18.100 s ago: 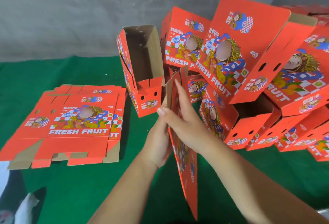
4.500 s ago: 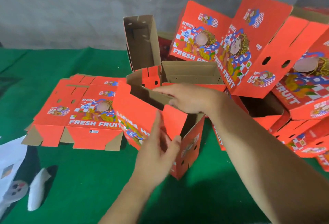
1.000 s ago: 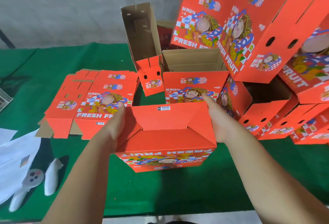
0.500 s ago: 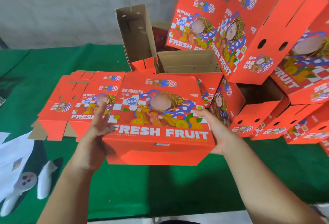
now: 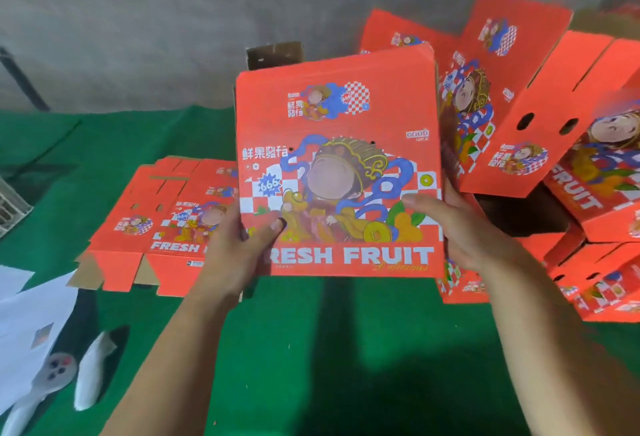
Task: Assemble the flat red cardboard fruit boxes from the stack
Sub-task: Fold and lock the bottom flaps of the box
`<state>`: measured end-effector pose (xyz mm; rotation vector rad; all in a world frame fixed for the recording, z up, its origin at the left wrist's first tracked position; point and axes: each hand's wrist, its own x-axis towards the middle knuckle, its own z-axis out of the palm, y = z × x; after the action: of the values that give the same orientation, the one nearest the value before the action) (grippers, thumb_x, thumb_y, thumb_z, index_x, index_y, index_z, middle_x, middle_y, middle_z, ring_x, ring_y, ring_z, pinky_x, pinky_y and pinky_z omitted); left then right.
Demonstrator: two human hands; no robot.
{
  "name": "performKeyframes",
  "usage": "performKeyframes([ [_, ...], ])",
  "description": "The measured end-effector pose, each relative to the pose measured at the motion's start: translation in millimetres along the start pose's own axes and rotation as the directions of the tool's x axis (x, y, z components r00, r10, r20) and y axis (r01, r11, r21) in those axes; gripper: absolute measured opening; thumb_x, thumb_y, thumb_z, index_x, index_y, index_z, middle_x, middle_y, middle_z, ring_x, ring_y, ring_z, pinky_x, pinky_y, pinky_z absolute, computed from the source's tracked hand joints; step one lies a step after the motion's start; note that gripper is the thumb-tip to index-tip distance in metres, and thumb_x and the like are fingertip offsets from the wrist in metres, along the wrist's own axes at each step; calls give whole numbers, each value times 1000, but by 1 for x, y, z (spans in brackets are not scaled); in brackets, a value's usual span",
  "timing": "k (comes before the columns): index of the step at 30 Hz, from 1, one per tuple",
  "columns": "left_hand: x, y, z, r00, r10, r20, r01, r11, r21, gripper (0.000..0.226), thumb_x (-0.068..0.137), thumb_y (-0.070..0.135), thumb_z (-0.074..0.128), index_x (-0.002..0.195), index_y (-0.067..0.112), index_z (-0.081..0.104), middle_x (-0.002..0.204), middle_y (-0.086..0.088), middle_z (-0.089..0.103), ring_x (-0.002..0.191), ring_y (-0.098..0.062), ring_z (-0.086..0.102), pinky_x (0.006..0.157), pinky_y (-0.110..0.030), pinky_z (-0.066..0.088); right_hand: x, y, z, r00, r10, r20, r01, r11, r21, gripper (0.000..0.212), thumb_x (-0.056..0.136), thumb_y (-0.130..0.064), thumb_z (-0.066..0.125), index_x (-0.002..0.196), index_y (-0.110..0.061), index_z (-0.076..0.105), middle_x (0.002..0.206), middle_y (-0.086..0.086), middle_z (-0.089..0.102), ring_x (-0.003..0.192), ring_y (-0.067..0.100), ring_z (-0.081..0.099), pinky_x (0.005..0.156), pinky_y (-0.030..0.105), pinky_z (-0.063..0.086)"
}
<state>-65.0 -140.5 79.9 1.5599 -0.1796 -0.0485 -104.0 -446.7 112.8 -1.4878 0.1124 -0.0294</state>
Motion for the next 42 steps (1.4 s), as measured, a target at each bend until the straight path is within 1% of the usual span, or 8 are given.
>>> performKeyframes([
  [3,27,24,24,985,173,8,-173,985,-10,51,97,0,67,143,12,50,119,1,76,99,-12,74,78,-25,60,18,-29,-10,972,-225,-71,208,959,-195,57,99,-8,66,149,-28,48,129,-3,72,114,18,72,96,43,60],
  [9,100,54,64,915,387,-117,-362,913,190,64,90,4,75,146,13,46,127,-1,71,111,-14,69,89,-31,57,81,-72,-32,804,-568,-176,443,770,-460,64,101,-7,62,159,-18,36,146,2,61,134,21,59,114,50,46],
  [12,144,60,86,931,341,-128,-222,809,544,80,85,9,74,156,18,37,135,-8,62,124,-25,59,105,-39,47,127,-74,-34,753,-525,-398,152,727,-670,83,100,-23,63,166,-22,14,161,8,43,144,32,44,124,47,28],
  [16,180,58,109,979,-83,187,-49,794,607,31,95,10,65,125,12,62,121,-4,68,113,-26,65,90,-23,51,160,-57,-28,881,-158,-447,-206,720,-662,107,96,-40,68,164,-32,-15,173,9,-10,157,40,10,125,46,20],
  [26,175,20,117,997,15,74,-31,976,216,38,101,13,58,133,33,59,122,1,69,122,-23,63,100,-46,54,152,-3,34,944,-260,-205,88,794,-602,59,94,-18,66,150,-20,48,149,6,45,137,20,48,109,28,38],
  [29,166,-2,120,993,40,-113,-12,970,241,32,101,19,61,131,31,62,124,4,56,127,-11,45,101,-23,38,144,11,55,966,-213,-145,104,836,-538,55,95,-20,64,148,-24,49,148,3,48,132,20,54,109,43,48],
  [32,155,-16,117,986,39,-161,-16,991,136,25,103,13,59,127,12,66,120,2,67,113,-11,63,89,-10,44,137,24,71,970,-218,-103,128,828,-546,55,94,-15,63,147,-22,51,147,1,50,134,18,51,113,39,43],
  [42,112,-39,45,957,-152,-245,158,987,4,25,105,11,54,126,12,67,128,-4,70,123,-18,64,110,-34,48,122,60,150,993,-105,46,113,840,-530,57,95,-10,55,150,-24,48,142,5,54,109,23,62,99,39,52],
])
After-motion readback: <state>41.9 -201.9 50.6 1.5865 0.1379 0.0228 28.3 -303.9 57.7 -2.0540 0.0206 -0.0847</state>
